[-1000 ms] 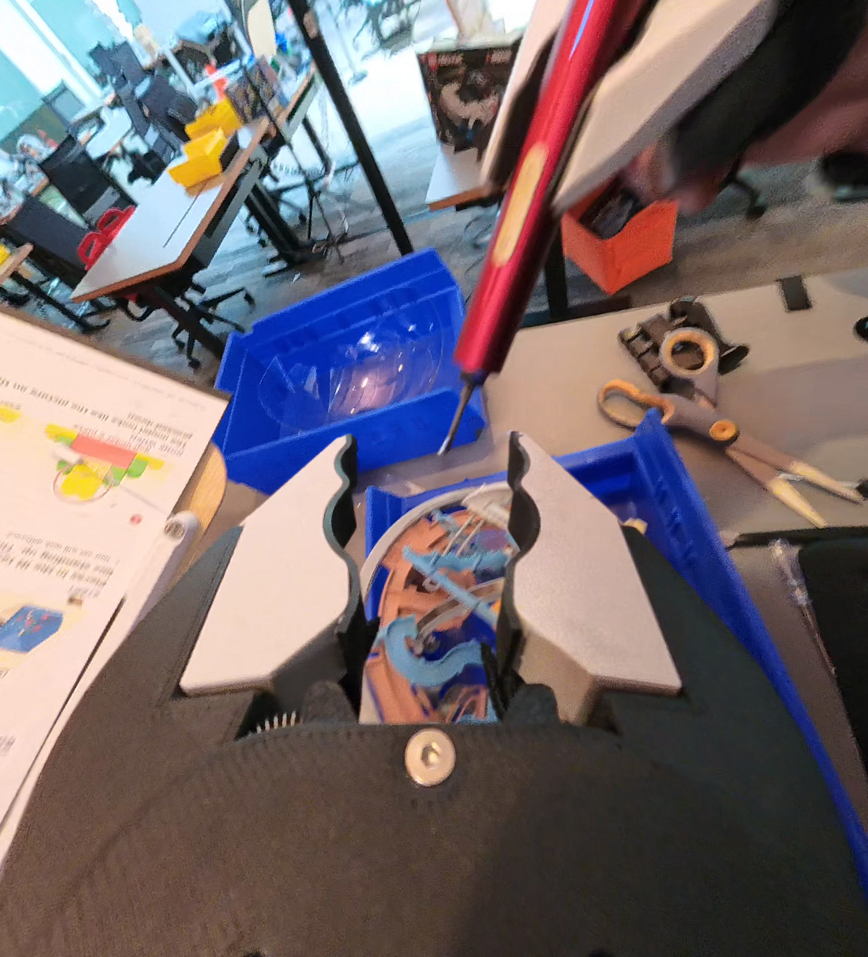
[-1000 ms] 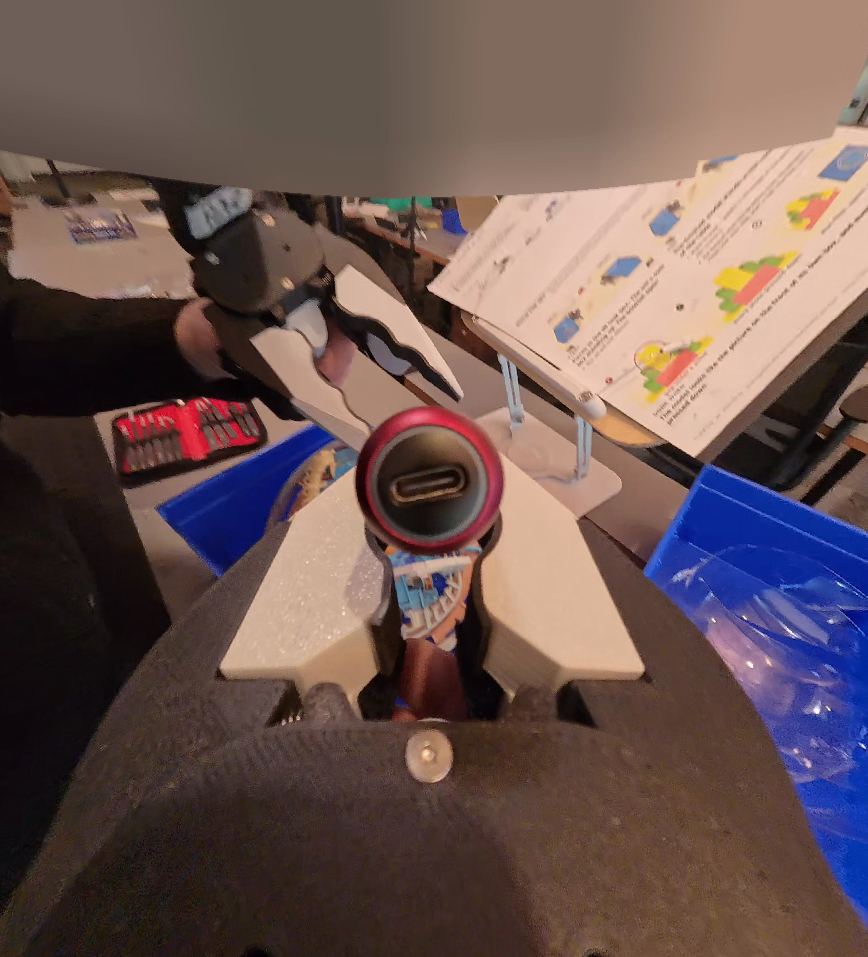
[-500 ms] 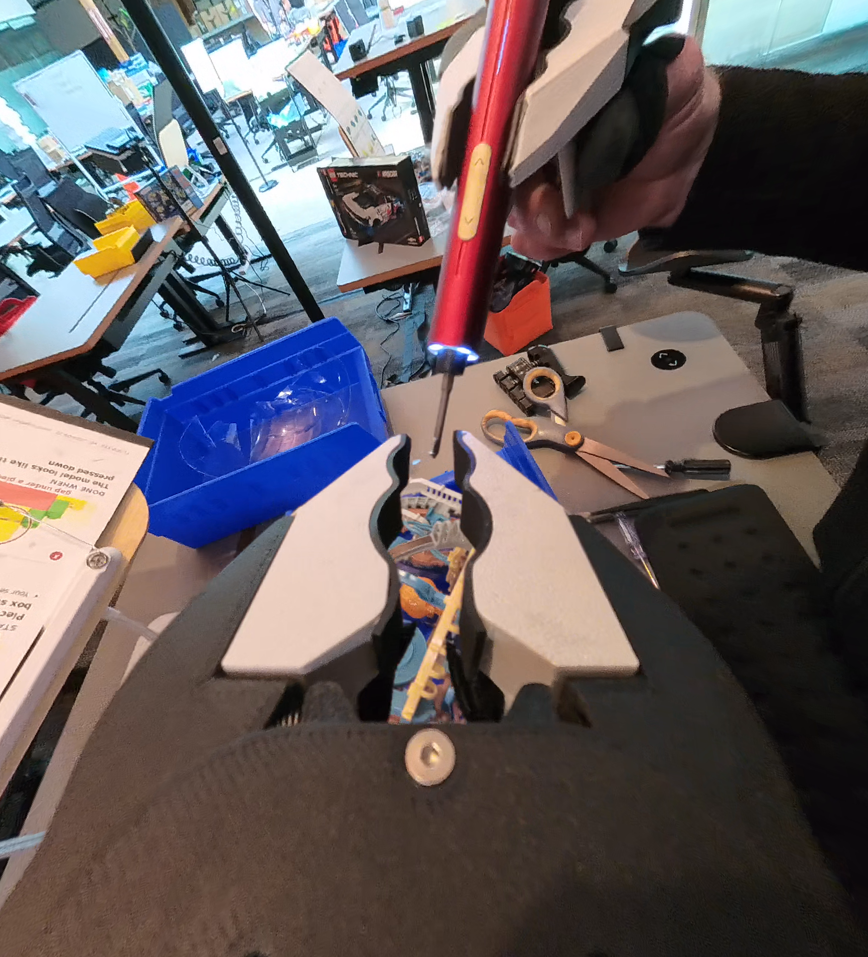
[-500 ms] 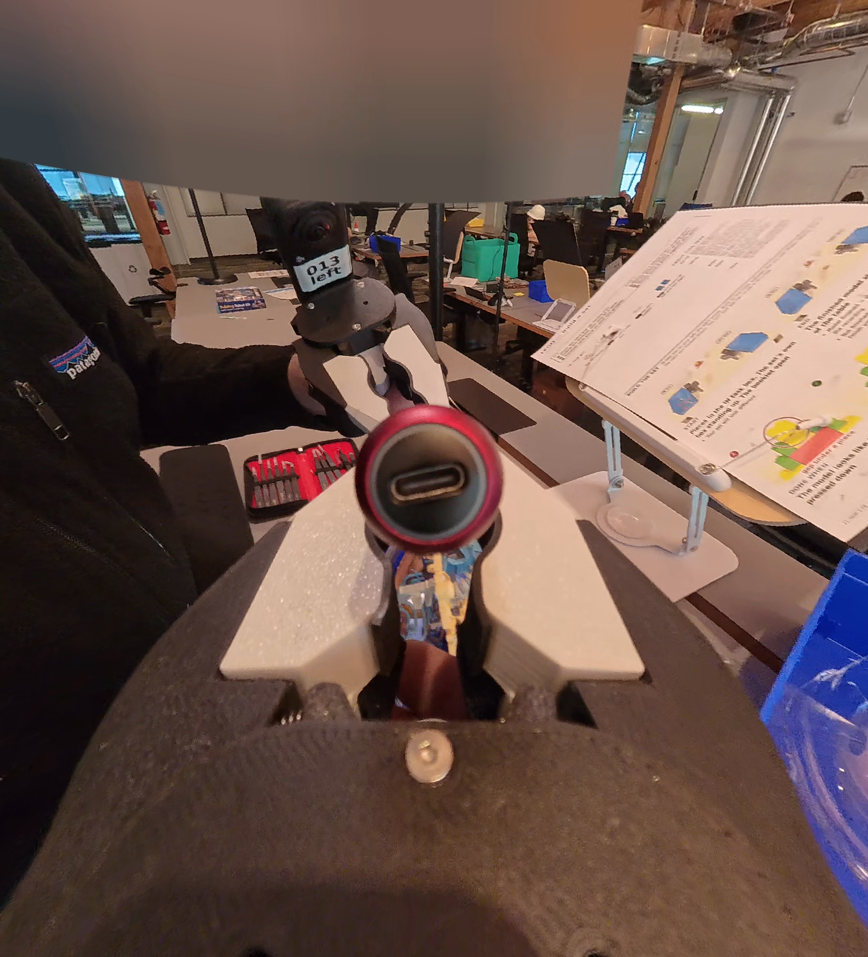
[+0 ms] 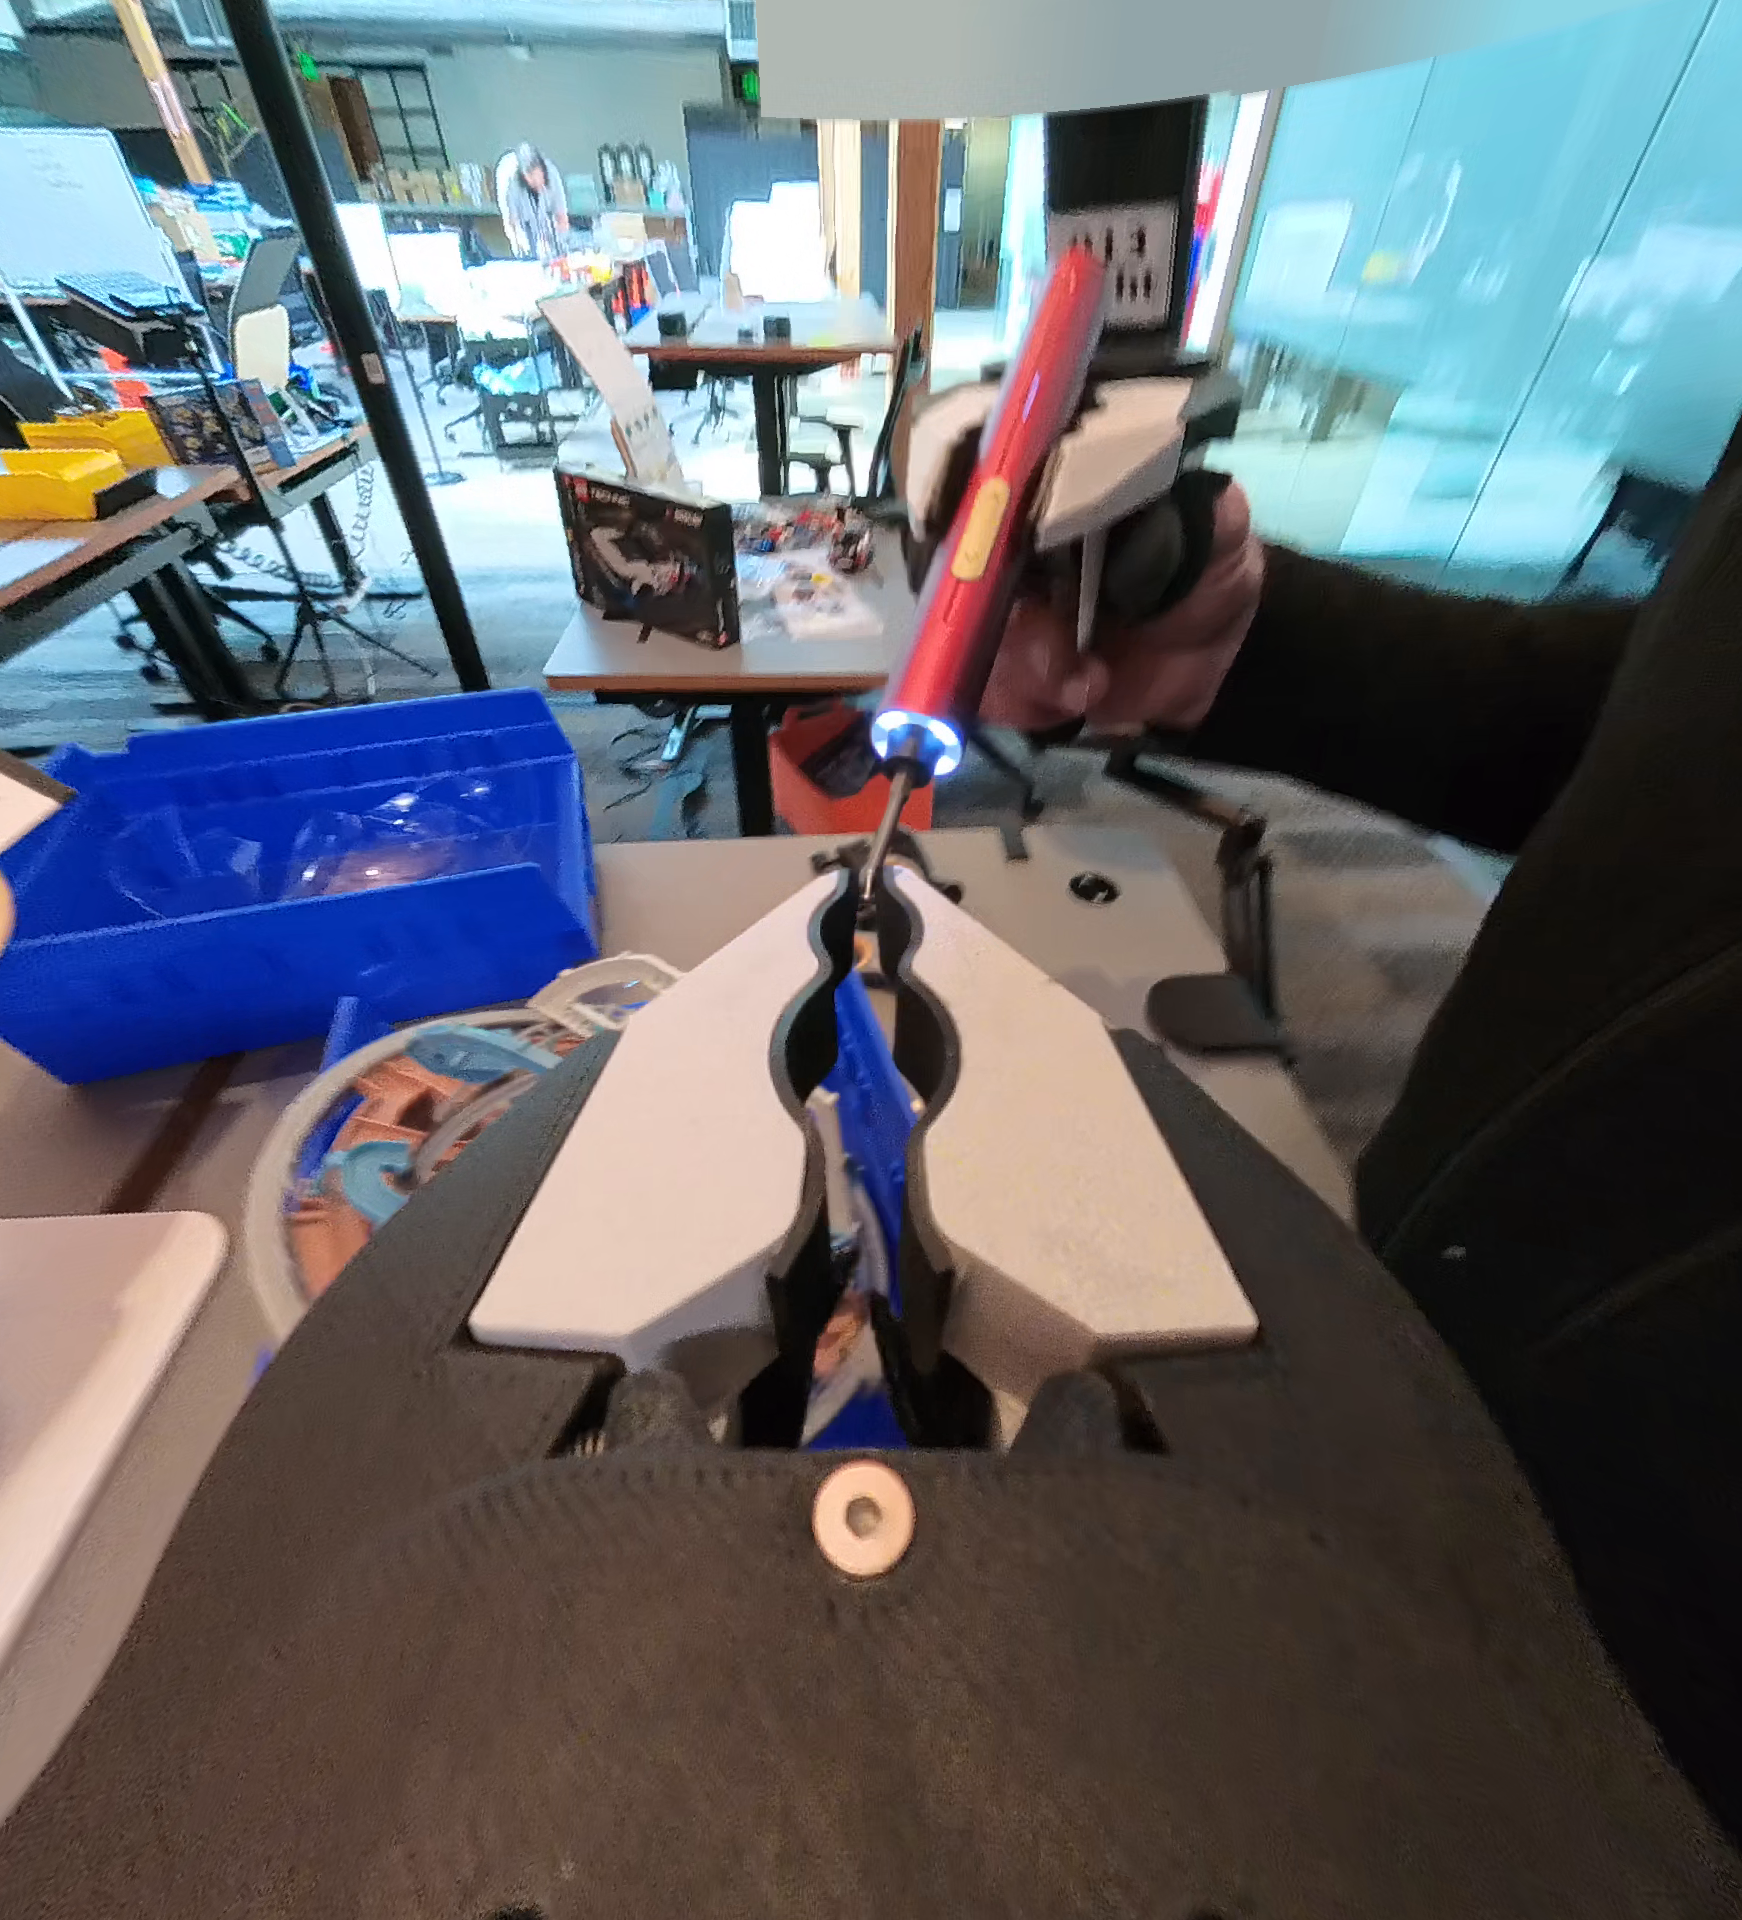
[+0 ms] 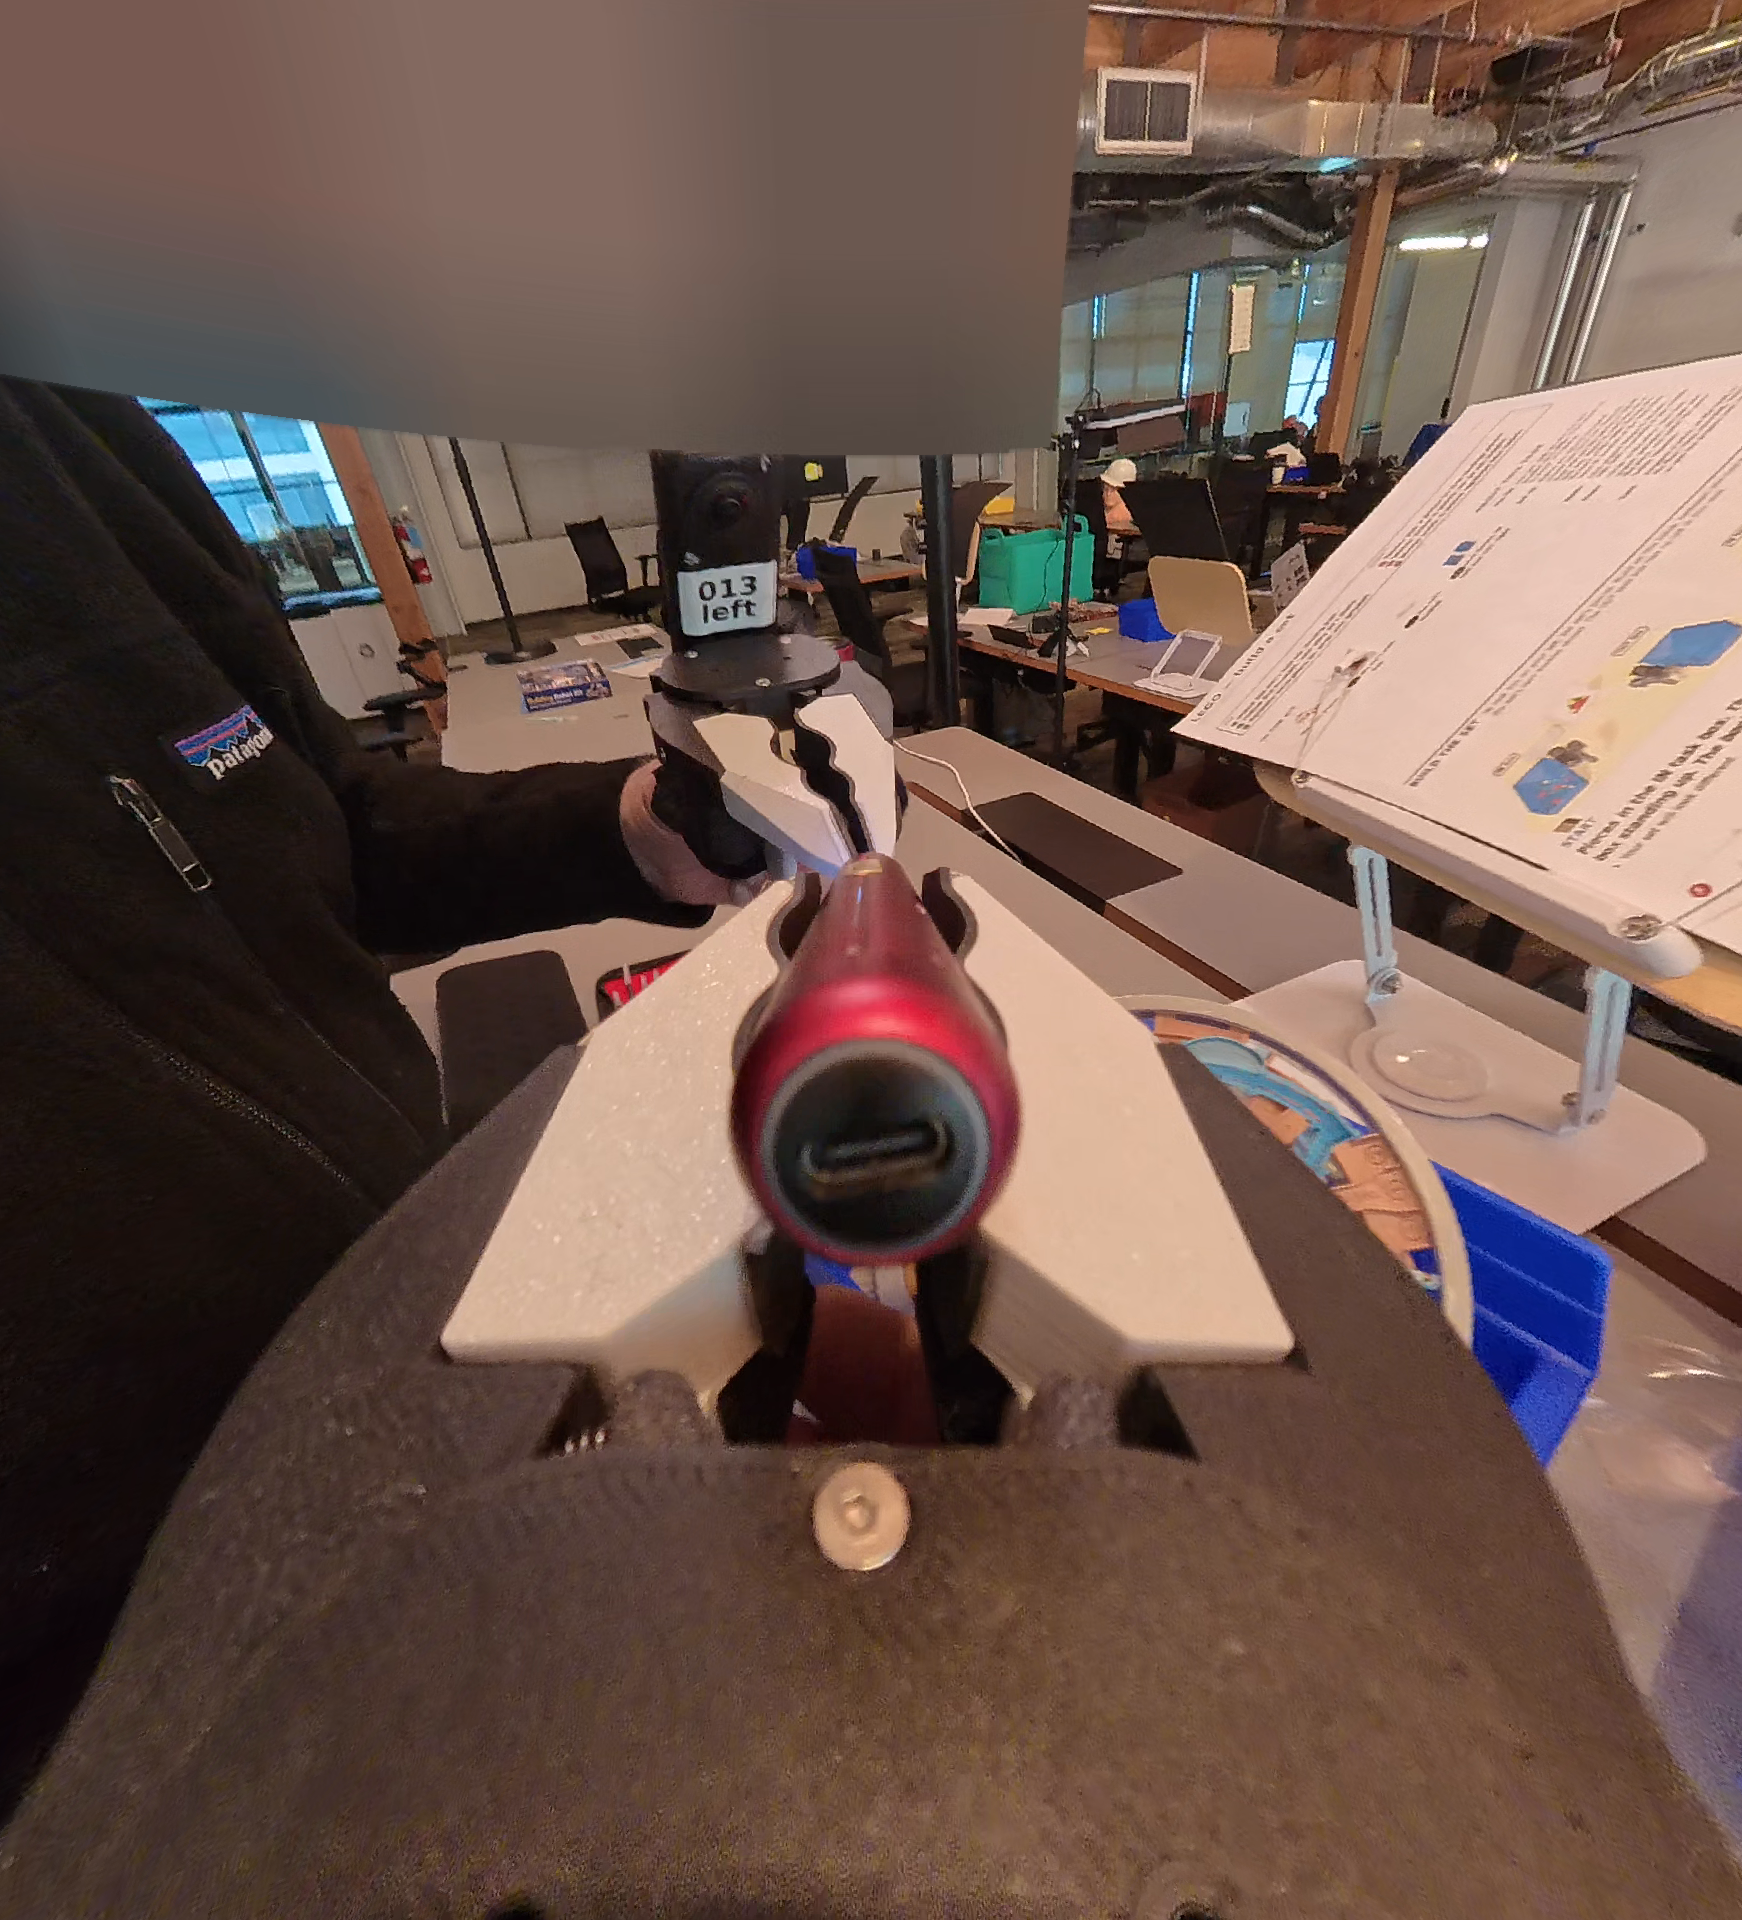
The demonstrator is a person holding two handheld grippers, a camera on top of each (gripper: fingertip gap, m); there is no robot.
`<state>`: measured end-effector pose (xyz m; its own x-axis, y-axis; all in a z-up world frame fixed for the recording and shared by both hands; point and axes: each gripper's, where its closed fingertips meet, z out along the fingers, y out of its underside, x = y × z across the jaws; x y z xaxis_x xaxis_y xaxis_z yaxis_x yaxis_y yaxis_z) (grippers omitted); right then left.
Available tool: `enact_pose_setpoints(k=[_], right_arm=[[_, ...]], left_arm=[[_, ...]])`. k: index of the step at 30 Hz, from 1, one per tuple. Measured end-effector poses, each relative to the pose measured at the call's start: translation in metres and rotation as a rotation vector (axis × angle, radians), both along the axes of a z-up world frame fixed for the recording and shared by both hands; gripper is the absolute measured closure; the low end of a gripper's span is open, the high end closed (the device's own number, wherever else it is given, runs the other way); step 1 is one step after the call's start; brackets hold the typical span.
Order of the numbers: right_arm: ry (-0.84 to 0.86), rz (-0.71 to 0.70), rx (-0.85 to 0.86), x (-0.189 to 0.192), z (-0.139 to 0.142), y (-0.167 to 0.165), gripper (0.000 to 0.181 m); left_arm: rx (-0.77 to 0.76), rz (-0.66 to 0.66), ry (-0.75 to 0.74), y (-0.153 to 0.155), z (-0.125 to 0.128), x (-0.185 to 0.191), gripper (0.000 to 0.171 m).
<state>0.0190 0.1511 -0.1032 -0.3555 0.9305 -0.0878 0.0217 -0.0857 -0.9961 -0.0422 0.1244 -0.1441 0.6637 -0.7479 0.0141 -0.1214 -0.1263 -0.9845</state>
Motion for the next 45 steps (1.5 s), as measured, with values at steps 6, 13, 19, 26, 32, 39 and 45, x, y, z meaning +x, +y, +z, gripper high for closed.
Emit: enact_pose_setpoints(k=[6,13,19,26,32,39,45], right_arm=[[0.016,-0.008,-0.061,-0.005,-0.012,-0.012,0.162],[-0.027,-0.066,-0.061,-0.008,-0.034,-0.014,0.162],[-0.067,-0.108,-0.033,-0.009,-0.046,-0.022,0.161],[-0.108,-0.166,0.003,-0.008,-0.059,-0.027,0.161],[-0.151,-0.254,0.056,-0.013,-0.069,-0.028,0.161],[-0.247,-0.338,0.183,-0.029,-0.088,-0.037,0.161],[-0.311,-0.375,0.261,-0.038,-0.106,-0.042,0.161]], left_arm=[[-0.094,0.023,-0.44,-0.016,0.005,-0.028,0.171],[-0.223,0.22,-0.334,-0.009,-0.043,-0.075,0.171],[-0.412,0.408,-0.012,0.006,-0.12,-0.116,0.166],[-0.513,0.437,0.013,0.006,-0.153,-0.123,0.092],[-0.238,0.376,0.164,-0.006,-0.099,-0.09,0.114],[0.079,0.165,0.314,-0.031,-0.05,0.012,0.132],[0.114,0.091,0.322,-0.036,-0.056,0.047,0.124]])
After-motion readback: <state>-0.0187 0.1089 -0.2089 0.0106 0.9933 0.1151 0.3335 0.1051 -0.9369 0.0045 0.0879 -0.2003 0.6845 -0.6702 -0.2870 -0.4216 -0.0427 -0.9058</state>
